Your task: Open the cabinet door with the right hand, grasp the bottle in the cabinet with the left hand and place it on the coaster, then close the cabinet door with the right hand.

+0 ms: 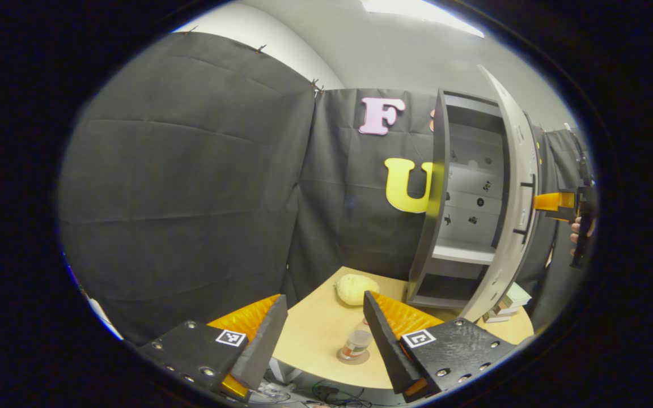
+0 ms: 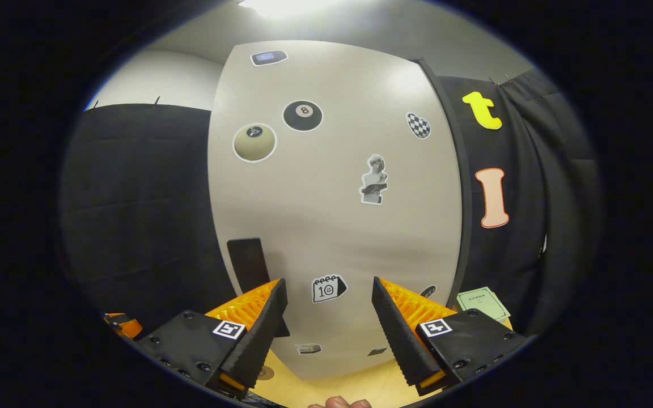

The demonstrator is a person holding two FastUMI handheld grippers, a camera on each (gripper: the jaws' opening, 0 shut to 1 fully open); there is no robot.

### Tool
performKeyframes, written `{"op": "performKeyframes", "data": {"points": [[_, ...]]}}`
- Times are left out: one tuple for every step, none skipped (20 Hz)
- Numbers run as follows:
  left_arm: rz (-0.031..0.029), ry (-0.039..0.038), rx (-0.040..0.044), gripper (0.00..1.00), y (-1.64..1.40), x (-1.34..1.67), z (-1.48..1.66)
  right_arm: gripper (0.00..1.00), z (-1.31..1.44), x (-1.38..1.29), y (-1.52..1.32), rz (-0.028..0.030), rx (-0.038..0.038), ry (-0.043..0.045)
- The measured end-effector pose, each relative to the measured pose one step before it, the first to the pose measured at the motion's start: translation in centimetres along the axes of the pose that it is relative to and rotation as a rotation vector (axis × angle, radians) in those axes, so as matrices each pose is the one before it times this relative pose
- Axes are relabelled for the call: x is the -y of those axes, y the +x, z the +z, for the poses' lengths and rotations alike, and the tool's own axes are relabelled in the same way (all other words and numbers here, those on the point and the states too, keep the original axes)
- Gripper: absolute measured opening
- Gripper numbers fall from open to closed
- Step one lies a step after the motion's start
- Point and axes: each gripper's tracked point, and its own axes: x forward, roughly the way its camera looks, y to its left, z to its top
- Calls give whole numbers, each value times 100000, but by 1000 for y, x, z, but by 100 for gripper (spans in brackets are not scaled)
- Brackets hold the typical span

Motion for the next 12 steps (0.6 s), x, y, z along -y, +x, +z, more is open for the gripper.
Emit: {"op": "performKeyframes", "data": {"points": [[-525, 189, 532, 84, 288, -202, 256, 96, 8, 95, -175, -254, 550, -330], [-429, 549, 531, 82, 228, -32, 425, 96, 12, 344, -148, -1132, 347, -490], [-670, 816, 480, 84, 282, 217, 388, 96, -41, 473, -281, -1587, 290, -548], [-1179, 1022, 828, 82, -1, 496, 419, 96, -112, 333, -252, -1276, 504, -394], [-1474, 1095, 967, 84, -111, 649, 424, 96, -213, 463, -470, -1542, 515, -184], [-1712, 961, 528, 84, 93, 581, 334, 96, -321, 558, -575, -2157, 189, 129], [-2006, 517, 379, 84, 148, 605, 321, 96, -141, 755, -687, -2320, 610, 47], [-2358, 319, 705, 82, 116, 673, 464, 96, -91, 726, -796, -2464, 1381, -451], [-2019, 660, 790, 82, 385, 956, 473, 96, 21, 888, -686, -2710, 1718, -1222], [-1500, 841, 838, 82, 268, 762, 449, 96, -211, 1032, -729, -2701, 1217, -1179], [-1797, 599, 743, 82, 107, 992, 454, 96, -251, 974, -583, -2566, 502, -826], [-2063, 194, 1068, 81, 48, 926, 558, 96, -376, 999, -656, -2835, 34, -360]]}}
